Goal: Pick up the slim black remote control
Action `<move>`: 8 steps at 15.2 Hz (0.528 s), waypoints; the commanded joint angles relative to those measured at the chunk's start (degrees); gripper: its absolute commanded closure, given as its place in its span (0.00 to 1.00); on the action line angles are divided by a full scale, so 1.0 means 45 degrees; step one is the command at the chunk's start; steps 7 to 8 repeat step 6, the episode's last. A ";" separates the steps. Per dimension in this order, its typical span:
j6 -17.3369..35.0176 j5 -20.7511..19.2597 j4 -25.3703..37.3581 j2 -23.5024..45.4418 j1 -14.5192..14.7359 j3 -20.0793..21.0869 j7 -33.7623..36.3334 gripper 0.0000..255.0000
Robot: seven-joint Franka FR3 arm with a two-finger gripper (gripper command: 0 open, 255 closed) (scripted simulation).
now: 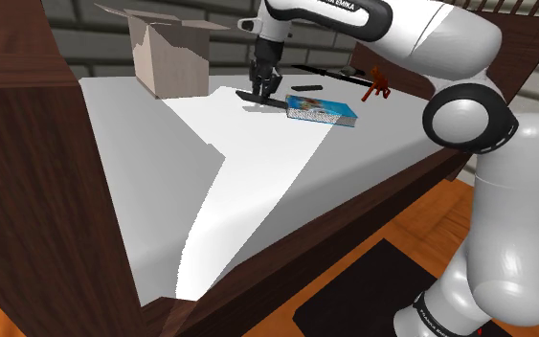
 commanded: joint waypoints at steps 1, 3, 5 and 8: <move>-0.0573 0.0010 0.0869 0.0301 -0.0013 0.0000 -0.0005 1.00; -0.1185 0.0024 0.1878 0.0698 -0.0033 0.0001 -0.0012 1.00; -0.1587 0.0034 0.2571 0.0990 -0.0048 0.0003 -0.0017 1.00; -0.1581 0.0034 0.2557 0.0982 -0.0048 0.0003 -0.0017 1.00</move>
